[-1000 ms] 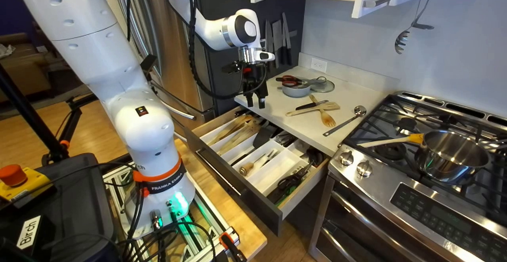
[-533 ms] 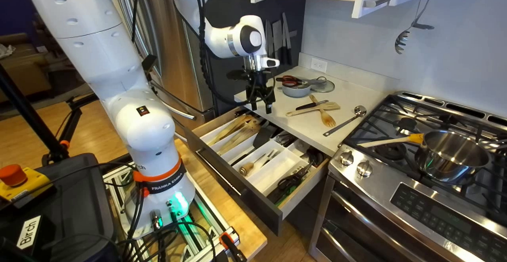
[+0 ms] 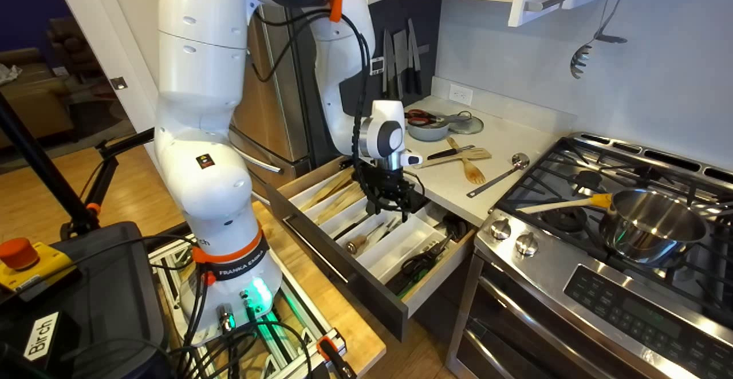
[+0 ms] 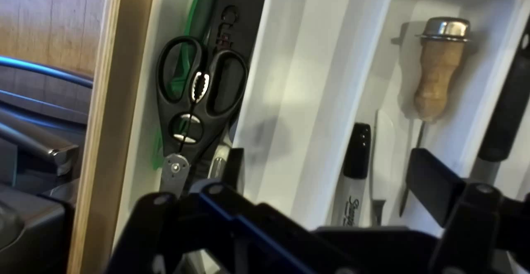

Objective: Remove the scissors from the drawer

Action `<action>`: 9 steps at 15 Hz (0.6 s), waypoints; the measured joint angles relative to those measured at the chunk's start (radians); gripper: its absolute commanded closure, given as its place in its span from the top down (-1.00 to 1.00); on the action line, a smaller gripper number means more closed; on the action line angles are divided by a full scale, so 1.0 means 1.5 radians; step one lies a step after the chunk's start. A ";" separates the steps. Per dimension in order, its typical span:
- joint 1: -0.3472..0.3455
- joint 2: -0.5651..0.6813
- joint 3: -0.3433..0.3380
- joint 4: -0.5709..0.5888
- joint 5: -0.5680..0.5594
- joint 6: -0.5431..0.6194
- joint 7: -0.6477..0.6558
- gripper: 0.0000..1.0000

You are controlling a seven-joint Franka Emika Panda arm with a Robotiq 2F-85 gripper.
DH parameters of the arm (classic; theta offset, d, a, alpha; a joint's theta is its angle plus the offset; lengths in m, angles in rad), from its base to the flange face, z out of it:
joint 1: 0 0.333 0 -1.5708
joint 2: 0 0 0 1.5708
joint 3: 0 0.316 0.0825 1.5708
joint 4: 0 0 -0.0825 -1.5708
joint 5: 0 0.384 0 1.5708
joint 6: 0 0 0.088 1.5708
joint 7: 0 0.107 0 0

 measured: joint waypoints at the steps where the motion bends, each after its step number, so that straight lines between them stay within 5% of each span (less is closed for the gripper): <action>1: 0.000 0.028 -0.007 0.011 0.000 0.008 -0.006 1.00; 5: 0.008 0.052 -0.013 0.032 0.005 0.011 -0.010 1.00; 9: 0.085 0.048 -0.106 0.010 -0.009 0.034 0.085 1.00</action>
